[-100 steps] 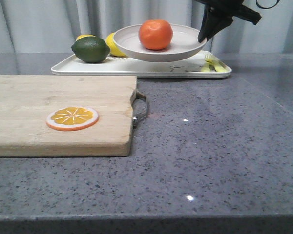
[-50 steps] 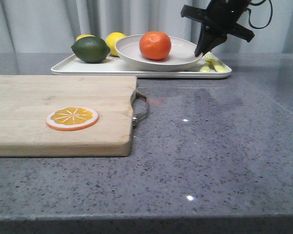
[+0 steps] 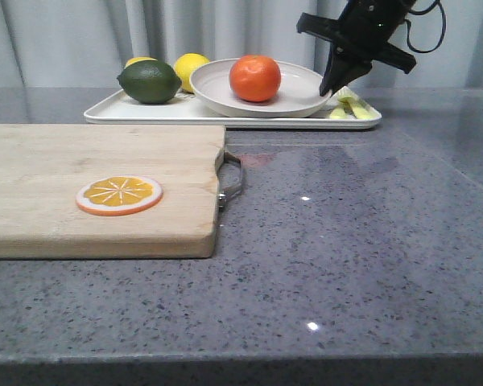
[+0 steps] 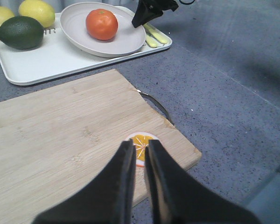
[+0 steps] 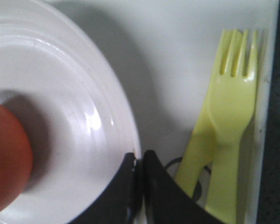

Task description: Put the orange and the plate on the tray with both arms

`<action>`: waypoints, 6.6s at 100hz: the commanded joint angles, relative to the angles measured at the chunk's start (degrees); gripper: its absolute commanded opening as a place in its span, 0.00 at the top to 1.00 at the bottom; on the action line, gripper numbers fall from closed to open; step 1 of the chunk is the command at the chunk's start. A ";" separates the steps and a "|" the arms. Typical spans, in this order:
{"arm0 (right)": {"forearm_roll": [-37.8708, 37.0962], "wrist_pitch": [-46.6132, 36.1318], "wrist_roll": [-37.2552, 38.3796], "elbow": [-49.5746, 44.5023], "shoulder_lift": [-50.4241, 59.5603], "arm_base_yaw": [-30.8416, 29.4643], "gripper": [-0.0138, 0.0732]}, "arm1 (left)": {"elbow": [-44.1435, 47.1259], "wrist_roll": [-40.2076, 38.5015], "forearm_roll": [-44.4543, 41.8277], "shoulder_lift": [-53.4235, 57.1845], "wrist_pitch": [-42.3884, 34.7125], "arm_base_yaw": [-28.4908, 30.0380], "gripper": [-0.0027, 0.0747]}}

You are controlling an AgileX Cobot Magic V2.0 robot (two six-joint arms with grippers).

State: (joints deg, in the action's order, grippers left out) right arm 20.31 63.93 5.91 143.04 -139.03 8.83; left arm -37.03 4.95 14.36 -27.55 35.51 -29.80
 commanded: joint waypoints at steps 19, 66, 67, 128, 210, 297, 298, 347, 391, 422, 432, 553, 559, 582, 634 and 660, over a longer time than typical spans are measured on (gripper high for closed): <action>1.70 -2.36 -0.38 1.96 4.06 -0.36 0.86 | -1.44 -0.32 1.14 -0.32 -3.89 0.16 0.91; 1.81 -2.05 -0.38 5.13 4.35 -0.36 0.67 | -1.44 -0.32 1.14 -0.32 -3.89 0.16 0.91; 1.81 -1.97 -0.38 5.26 4.35 -0.36 0.67 | -1.44 -0.32 1.14 -0.32 -3.89 0.16 0.91; 0.01 9.87 -0.44 16.12 6.10 -0.26 0.92 | -1.44 -0.32 1.22 -0.32 -3.89 0.16 0.91; -5.02 12.43 -0.44 11.25 25.15 4.37 0.92 | -1.44 -0.32 1.22 -0.32 -4.10 0.16 0.91; -10.80 -2.33 -5.40 -42.54 65.16 7.34 0.92 | -1.44 -0.32 1.22 -0.32 -3.93 0.16 0.91; -10.81 -2.60 -5.40 -43.27 66.05 7.34 0.92 | -1.44 -0.32 1.22 -0.32 -3.93 0.16 0.91; -11.08 -25.21 -5.40 -87.98 98.28 7.34 0.92 | -1.44 -0.32 1.26 -0.32 -3.93 0.06 0.91; -12.18 -30.52 -5.40 -107.10 119.74 7.28 0.92 | -0.63 -0.20 1.36 5.38 -3.69 0.06 0.91; -12.18 -30.99 -5.40 -109.78 123.05 7.28 0.92 | 3.80 -0.20 1.66 13.83 -3.69 0.06 0.91; -12.18 -30.86 -5.40 -109.78 123.05 7.28 0.92 | 3.94 -0.20 1.66 14.23 -3.69 0.06 0.91; -12.18 -30.86 -5.40 -109.78 123.05 7.28 0.92 | 12.51 -0.20 -7.35 16.33 -23.12 0.96 0.91; -12.18 -30.86 -5.40 -109.78 123.05 7.28 0.92 | 15.15 -0.20 -7.51 17.19 -28.82 2.84 0.91; -12.18 -30.86 -5.40 -109.78 123.05 7.28 0.92 | 22.93 -0.20 -7.51 21.81 -32.65 15.11 0.91; -12.18 -30.87 -5.40 -109.78 122.99 7.28 0.92 | 37.62 -2.37 -8.34 29.73 -33.60 30.42 0.91; -12.18 -30.87 -5.40 -109.78 122.99 7.28 0.92 | 37.50 -2.37 -8.34 29.73 -29.45 30.42 0.93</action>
State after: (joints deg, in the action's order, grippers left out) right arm 8.49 37.57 1.12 31.78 -15.61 16.20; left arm 0.09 3.12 6.03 0.29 9.93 0.54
